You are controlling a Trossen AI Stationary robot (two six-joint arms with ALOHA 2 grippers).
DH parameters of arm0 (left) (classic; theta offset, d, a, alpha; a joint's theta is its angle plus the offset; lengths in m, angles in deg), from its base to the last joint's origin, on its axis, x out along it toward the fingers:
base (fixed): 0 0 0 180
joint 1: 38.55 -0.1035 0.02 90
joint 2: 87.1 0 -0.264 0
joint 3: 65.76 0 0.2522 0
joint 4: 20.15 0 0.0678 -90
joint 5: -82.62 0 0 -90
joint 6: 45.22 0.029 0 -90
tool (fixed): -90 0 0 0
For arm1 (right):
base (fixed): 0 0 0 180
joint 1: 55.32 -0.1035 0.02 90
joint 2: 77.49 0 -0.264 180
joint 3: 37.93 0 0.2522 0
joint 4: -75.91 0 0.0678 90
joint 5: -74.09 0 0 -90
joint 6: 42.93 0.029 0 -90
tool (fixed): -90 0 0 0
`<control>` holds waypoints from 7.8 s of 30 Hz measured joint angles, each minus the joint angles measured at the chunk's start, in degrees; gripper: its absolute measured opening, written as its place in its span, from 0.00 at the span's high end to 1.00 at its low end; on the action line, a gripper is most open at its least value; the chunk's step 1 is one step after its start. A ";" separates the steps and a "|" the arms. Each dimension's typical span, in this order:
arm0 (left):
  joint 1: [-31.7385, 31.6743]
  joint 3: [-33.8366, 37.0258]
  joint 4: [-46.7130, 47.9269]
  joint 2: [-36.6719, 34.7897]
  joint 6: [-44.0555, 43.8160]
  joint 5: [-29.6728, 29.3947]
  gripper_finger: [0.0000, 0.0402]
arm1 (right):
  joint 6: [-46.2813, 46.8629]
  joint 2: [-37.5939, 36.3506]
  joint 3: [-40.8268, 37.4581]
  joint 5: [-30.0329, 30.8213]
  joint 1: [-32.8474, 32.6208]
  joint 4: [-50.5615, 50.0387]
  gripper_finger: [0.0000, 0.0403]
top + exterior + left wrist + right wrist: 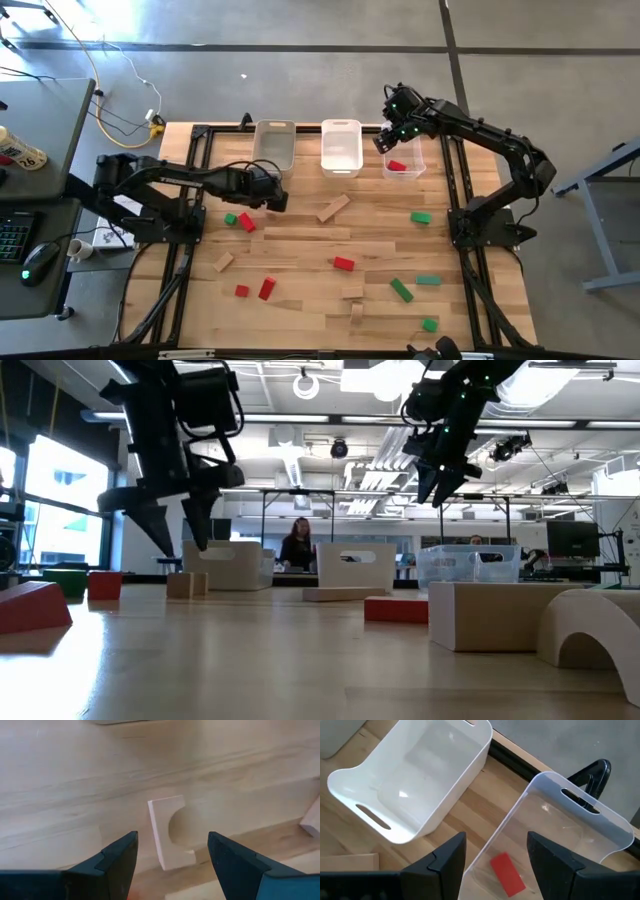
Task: Sort & place blocks by color
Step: Put the brown arch block into the gray bin, then put the green block into the white bin
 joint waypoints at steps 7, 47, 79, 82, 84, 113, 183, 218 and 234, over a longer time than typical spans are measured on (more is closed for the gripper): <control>0.00 0.00 -1.09 4.92 -1.27 -0.42 0.43 | -1.31 0.00 0.00 -0.01 0.00 0.00 0.51; -2.60 0.07 -8.10 4.00 23.82 2.26 0.90 | 11.24 0.00 0.00 -1.43 -10.37 -0.46 0.51; -26.30 0.02 -21.34 -6.28 60.07 1.85 0.90 | 32.69 0.00 0.00 -4.81 -33.34 -2.60 0.51; -27.92 0.02 -22.37 -4.38 61.68 3.62 0.90 | 35.19 0.00 0.00 -4.83 -35.42 -2.60 0.51; -28.77 0.02 -23.19 -2.93 62.55 4.59 0.89 | 37.03 0.00 0.00 -4.81 -36.91 -2.60 0.51; -31.95 0.02 -23.81 2.65 71.03 10.47 0.68 | 65.17 0.00 0.00 -8.45 -63.16 -12.40 0.51; -31.78 -17.97 -13.88 -0.59 70.53 25.55 0.54 | 64.46 29.46 0.14 -20.76 -70.71 -7.60 0.58; -29.67 -17.99 -7.47 -0.56 70.58 25.68 0.54 | 59.78 15.33 -0.12 -4.88 -57.93 -1.81 0.81; -25.26 -17.99 -2.96 -0.56 69.65 25.57 0.54 | 34.19 10.36 -0.04 -0.32 -39.23 3.08 0.81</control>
